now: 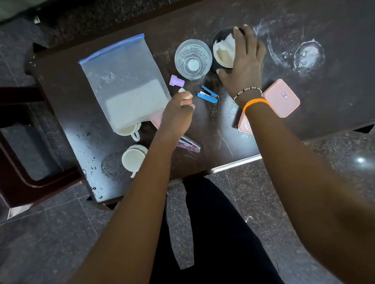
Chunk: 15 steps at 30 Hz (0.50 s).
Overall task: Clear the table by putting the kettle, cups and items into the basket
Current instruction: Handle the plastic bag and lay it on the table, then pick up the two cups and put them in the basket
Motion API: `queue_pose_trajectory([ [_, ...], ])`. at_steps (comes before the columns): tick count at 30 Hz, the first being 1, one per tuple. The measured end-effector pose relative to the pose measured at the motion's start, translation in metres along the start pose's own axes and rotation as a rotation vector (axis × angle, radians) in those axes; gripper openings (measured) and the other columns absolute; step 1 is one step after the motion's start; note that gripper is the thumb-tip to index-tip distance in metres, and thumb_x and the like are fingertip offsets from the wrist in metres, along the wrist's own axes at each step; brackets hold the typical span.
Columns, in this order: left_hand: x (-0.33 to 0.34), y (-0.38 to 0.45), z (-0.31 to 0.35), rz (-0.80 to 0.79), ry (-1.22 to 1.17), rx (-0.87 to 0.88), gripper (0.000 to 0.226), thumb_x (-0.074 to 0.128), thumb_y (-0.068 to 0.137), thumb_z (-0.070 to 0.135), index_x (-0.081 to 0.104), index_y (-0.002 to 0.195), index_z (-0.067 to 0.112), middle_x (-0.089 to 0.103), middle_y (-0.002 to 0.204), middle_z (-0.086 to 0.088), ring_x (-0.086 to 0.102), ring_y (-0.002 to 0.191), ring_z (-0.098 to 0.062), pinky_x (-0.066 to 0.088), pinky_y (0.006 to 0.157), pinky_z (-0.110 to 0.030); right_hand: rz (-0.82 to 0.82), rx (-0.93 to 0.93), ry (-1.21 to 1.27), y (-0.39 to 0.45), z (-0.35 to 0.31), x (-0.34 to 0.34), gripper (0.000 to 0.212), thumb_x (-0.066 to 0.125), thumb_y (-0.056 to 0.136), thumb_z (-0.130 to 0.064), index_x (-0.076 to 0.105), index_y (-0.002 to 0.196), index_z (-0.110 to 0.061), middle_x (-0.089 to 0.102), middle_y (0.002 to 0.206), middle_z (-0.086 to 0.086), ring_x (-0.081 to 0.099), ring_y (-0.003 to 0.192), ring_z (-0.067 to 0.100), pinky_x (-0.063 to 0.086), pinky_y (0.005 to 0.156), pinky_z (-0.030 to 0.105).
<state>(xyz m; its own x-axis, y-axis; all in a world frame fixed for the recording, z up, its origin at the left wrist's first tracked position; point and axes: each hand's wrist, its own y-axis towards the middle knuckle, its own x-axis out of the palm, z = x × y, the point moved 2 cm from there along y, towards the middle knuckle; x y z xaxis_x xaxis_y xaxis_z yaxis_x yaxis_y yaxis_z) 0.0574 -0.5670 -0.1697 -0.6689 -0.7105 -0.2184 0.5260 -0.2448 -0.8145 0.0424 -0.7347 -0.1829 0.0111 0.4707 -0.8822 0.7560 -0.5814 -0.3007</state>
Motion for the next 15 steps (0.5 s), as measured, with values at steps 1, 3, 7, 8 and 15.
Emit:
queue_pose_trajectory([
  [1, 0.000, -0.005, -0.006, -0.010, -0.031, -0.007, 0.037, 0.042, 0.094, 0.010, 0.049, 0.130, 0.015, 0.058, 0.124, -0.005, 0.049, 0.096, -0.012, 0.039, 0.078, -0.018, 0.069, 0.012, 0.019, -0.010, -0.002, -0.001, 0.068, 0.062, 0.077, -0.018, 0.037, 0.140, -0.013, 0.031, 0.150, 0.010, 0.032, 0.131, 0.034, 0.031, 0.108, 0.042],
  [3, -0.002, -0.018, -0.022, 0.010, -0.065, -0.024, 0.030, 0.045, 0.093, 0.010, 0.057, 0.121, 0.012, 0.059, 0.109, -0.004, 0.053, 0.091, -0.014, 0.041, 0.084, -0.025, 0.162, -0.003, 0.041, -0.036, -0.009, 0.004, 0.047, 0.056, 0.077, -0.014, 0.051, 0.123, -0.008, 0.047, 0.133, 0.016, 0.043, 0.115, 0.038, 0.032, 0.098, 0.038],
  [7, -0.012, -0.039, -0.073, 0.066, -0.093, -0.126, 0.018, 0.048, 0.091, 0.006, 0.064, 0.097, 0.008, 0.059, 0.086, -0.003, 0.055, 0.067, -0.012, 0.044, 0.062, -0.014, -0.052, -0.124, 0.128, -0.091, -0.028, 0.039, 0.026, 0.050, 0.079, -0.004, 0.064, 0.101, -0.005, 0.063, 0.111, 0.017, 0.052, 0.105, 0.036, 0.030, 0.090, 0.030],
  [8, -0.017, -0.042, -0.089, 0.084, -0.115, -0.177, 0.016, 0.048, 0.090, 0.005, 0.063, 0.089, 0.009, 0.058, 0.079, -0.004, 0.054, 0.060, -0.010, 0.042, 0.052, -0.011, -0.131, -0.138, 0.185, -0.105, -0.035, 0.050, 0.023, 0.050, 0.080, -0.001, 0.066, 0.095, -0.004, 0.065, 0.104, 0.017, 0.055, 0.102, 0.036, 0.032, 0.088, 0.030],
  [15, -0.059, -0.059, -0.183, 0.343, -0.278, -0.481, 0.014, 0.046, 0.090, 0.011, 0.055, 0.081, 0.017, 0.060, 0.099, -0.010, 0.060, 0.074, -0.023, 0.048, 0.062, -0.028, -0.548, -0.161, 0.344, -0.169, -0.085, 0.108, 0.027, 0.051, 0.084, 0.004, 0.065, 0.107, 0.001, 0.063, 0.103, 0.024, 0.059, 0.096, 0.034, 0.039, 0.085, 0.027],
])
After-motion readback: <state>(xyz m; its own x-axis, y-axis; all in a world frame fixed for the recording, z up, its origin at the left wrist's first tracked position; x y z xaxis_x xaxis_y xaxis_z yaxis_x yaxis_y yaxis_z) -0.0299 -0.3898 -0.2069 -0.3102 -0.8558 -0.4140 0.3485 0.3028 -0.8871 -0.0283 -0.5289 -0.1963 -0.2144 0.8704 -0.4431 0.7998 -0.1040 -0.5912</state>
